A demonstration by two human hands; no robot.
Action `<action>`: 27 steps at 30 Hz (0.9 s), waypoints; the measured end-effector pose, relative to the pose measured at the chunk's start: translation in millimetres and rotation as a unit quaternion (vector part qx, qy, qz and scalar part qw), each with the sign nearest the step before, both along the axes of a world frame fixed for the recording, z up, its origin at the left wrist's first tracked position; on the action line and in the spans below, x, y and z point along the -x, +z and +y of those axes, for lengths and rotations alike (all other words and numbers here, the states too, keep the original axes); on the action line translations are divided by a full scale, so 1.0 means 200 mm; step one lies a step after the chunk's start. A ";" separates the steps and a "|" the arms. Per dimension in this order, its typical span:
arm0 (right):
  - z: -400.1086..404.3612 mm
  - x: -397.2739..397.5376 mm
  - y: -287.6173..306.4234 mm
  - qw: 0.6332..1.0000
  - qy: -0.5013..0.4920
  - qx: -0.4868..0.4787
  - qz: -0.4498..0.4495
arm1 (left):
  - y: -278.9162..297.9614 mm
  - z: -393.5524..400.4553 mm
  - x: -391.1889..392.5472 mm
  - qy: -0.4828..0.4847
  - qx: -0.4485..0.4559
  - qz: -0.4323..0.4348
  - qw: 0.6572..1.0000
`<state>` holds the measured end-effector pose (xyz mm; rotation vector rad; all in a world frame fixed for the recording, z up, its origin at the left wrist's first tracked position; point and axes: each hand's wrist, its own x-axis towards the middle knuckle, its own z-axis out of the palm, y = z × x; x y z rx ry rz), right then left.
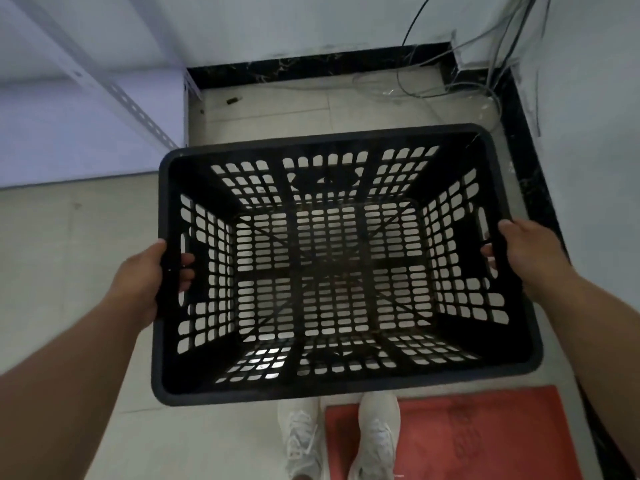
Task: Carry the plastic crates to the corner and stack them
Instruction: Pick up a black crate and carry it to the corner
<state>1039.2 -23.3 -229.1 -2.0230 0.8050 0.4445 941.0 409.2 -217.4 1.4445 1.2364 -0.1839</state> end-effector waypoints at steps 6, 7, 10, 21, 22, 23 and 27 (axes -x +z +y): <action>0.06 -0.14 -0.19 1.000 0.015 0.019 -0.005 | -0.22 0.06 -0.10 0.008 -0.008 0.014 1.000; 0.07 -0.16 -0.22 1.000 0.017 0.020 -0.006 | -0.25 0.07 -0.12 0.010 -0.008 0.017 1.000; 0.09 -0.19 -0.28 1.000 0.007 0.014 -0.006 | -0.33 0.08 -0.16 0.009 -0.009 0.017 1.000; 0.08 -0.18 -0.38 1.000 0.006 0.022 -0.006 | -0.45 0.06 -0.16 -0.015 -0.021 -0.003 1.000; 0.08 -0.18 -0.38 1.000 0.005 0.023 -0.007 | -0.45 0.06 -0.16 -0.014 -0.021 -0.004 1.000; 0.09 -0.18 -0.38 1.000 0.003 0.025 -0.008 | -0.46 0.06 -0.16 -0.014 -0.022 -0.003 1.000; 0.09 -0.18 -0.39 0.999 0.001 0.039 -0.020 | -0.48 0.08 -0.16 -0.022 -0.037 0.000 0.999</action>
